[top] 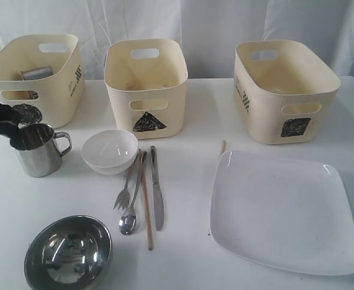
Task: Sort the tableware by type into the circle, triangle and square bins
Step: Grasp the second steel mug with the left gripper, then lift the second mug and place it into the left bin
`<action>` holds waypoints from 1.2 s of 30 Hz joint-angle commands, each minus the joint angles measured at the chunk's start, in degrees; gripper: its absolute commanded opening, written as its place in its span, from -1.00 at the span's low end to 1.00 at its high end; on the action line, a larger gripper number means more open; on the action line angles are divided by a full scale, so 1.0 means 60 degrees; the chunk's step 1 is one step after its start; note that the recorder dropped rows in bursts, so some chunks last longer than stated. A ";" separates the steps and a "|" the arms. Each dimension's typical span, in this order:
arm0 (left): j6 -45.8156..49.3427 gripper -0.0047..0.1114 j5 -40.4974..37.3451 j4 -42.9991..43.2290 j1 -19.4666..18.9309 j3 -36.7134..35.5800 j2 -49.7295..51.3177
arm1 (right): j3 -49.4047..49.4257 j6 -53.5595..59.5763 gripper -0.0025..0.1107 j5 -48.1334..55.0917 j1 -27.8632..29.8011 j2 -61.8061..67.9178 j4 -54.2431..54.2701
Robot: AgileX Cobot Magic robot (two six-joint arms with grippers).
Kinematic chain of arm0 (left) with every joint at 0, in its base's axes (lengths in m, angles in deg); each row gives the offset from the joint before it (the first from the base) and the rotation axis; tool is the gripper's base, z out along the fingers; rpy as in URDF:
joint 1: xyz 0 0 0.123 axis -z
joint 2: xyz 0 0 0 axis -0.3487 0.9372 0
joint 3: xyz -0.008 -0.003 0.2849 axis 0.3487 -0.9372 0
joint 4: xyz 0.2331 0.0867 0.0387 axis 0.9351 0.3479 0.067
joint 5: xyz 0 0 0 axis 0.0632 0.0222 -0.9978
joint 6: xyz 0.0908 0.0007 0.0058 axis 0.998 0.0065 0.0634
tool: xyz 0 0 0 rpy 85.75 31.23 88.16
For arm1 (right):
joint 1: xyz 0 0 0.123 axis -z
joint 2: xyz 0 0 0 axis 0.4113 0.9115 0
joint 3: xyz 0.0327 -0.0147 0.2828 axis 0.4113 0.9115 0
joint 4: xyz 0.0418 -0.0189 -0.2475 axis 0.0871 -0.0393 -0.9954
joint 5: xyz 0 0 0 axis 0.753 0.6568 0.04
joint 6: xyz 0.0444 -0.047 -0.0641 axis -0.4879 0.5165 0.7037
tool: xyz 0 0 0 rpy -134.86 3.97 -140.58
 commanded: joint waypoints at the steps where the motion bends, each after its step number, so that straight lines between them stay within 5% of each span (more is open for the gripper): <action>1: 0.0309 0.19 0.0671 -0.0630 0.0002 -0.0065 0.0732 | 0.0004 0.0070 -0.96 -0.0017 0.0076 -0.0059 -0.0009; 4: 0.0652 0.14 0.0985 -0.1150 0.0025 -0.0065 0.1318 | 0.0004 0.0070 -0.96 -0.0017 0.0076 -0.0059 -0.0009; 11: 0.0537 -0.92 0.1082 -0.1199 0.0005 -0.0047 0.1534 | 0.0004 0.0070 -0.96 -0.0017 0.0076 -0.0059 -0.0009; 17: 0.0902 -0.92 0.0361 -0.1901 0.0005 -0.0031 -0.0562 | 0.0004 0.0070 -0.96 -0.0017 0.0076 -0.0059 -0.0009; 23: 0.1109 -0.92 0.1818 -0.1572 -0.0012 0.0561 -0.2489 | 0.0004 0.0070 -0.96 -0.0017 0.0076 -0.0059 -0.0009; 36: 0.1109 -0.92 0.4261 -0.0937 -0.0012 0.3961 0.1968 | 0.0004 0.0070 -0.96 -0.0017 0.0076 -0.0059 -0.0009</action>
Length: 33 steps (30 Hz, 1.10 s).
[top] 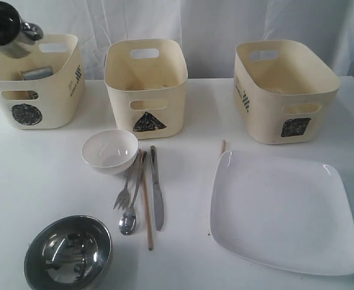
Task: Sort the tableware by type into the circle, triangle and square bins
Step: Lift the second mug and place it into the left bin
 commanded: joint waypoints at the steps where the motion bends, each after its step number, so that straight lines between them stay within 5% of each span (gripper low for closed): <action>1: -0.0004 -0.91 0.0761 -0.0034 -0.0012 0.0978 0.1544 | 0.0004 0.0070 -0.96 -0.0017 0.0076 -0.0059 -0.0009; 10: -0.0107 -0.26 0.0732 -0.0177 -0.0012 0.2066 0.2720 | 0.0004 0.0178 -0.96 0.0027 0.0076 -0.0059 -0.0009; 29: 0.1299 -0.22 -0.6079 -0.2706 0.0187 0.2248 0.0053 | 0.0004 0.0178 -0.96 0.0027 0.0076 -0.0059 -0.0009; 33: 0.1719 -0.22 -0.7230 -0.3444 0.0187 0.1369 -0.0381 | 0.0004 0.0178 -0.96 0.0027 0.0076 -0.0059 -0.0009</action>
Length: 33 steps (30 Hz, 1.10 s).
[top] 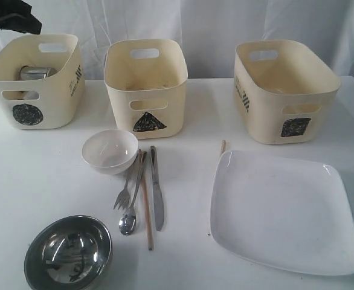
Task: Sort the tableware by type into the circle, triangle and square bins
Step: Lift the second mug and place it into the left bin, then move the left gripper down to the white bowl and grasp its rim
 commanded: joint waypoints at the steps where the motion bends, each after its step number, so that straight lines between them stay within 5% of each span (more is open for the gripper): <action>1: 0.0380 -0.22 -0.1430 -0.0911 0.0057 -0.1086 -0.0518 | 0.0004 0.0107 -0.96 -0.0033 0.0076 -0.0059 -0.0009; 6: 0.0421 -0.19 -0.2080 -0.2046 0.0057 -0.2680 -0.0658 | 0.0004 0.0107 -0.96 -0.0033 0.0076 -0.0059 -0.0009; 11: 0.0632 0.07 -0.1669 -0.2278 0.0057 -0.3652 -0.0641 | 0.0004 0.0107 -0.96 -0.0033 0.0076 -0.0059 -0.0009; 16: 0.0767 0.27 -0.0996 -0.2554 0.0383 -0.3836 -0.0514 | 0.0004 0.0107 -0.96 -0.0033 0.0076 -0.0059 -0.0009; 26: 0.1125 0.28 0.0145 -0.2336 0.1734 -0.3836 0.0635 | 0.0004 0.0107 -0.96 -0.0033 0.0076 -0.0059 -0.0009; 33: 0.1060 0.28 0.0765 -0.1673 0.1786 -0.3836 0.0809 | 0.0004 0.0107 -0.96 -0.0033 0.0076 -0.0059 -0.0009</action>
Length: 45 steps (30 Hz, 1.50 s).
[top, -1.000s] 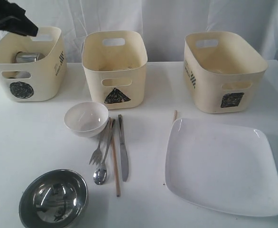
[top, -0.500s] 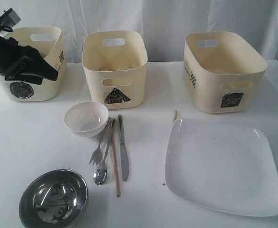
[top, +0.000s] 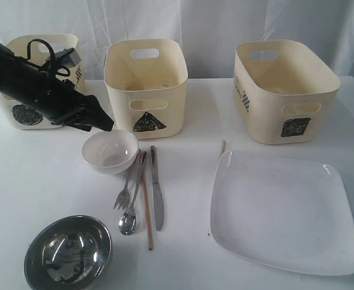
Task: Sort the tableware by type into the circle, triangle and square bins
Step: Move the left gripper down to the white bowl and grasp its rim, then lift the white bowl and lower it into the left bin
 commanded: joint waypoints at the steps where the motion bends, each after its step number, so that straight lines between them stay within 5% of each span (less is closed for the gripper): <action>1: -0.0065 0.28 0.0249 0.0538 0.0037 -0.0065 -0.0043 | 0.0004 0.0107 -0.96 -0.0050 0.0076 -0.0059 -0.0009; 5: -0.0779 0.28 0.0616 0.1833 0.0037 -0.0065 0.0192 | 0.0004 0.0107 -0.96 -0.0050 0.0076 -0.0059 -0.0009; 14: -0.0800 0.23 0.1156 0.1339 0.0037 -0.0065 0.1186 | 0.0004 0.0107 -0.96 -0.0050 0.0076 -0.0059 -0.0009; 16: -0.0800 0.00 0.1401 0.1300 0.0037 -0.0065 0.1378 | 0.0004 0.0107 -0.96 -0.0050 0.0076 -0.0059 -0.0009; 20: -0.0693 -0.92 0.0925 0.1368 0.0037 -0.0029 0.1260 | 0.0004 0.0107 -0.96 -0.0069 0.0076 -0.0059 -0.0009; 30: -0.0106 -0.92 -0.0490 0.1982 0.0019 0.0332 -0.1558 | 0.0004 0.0107 -0.96 -0.0069 0.0076 -0.0059 -0.0009; 33: -0.0709 -0.92 0.0806 0.4472 0.0019 0.0941 -0.2619 | 0.0004 0.0107 -0.96 -0.0069 0.0076 -0.0059 -0.0009; 38: -0.4604 -0.92 0.3364 0.8698 -0.0602 0.2025 -0.2515 | 0.0004 0.0107 -0.96 -0.0069 0.0076 -0.0059 -0.0009; 45: -0.5229 -0.92 0.4318 0.8439 -0.1770 0.2963 -0.0730 | 0.0004 0.0107 -0.96 -0.0069 0.0076 -0.0059 -0.0009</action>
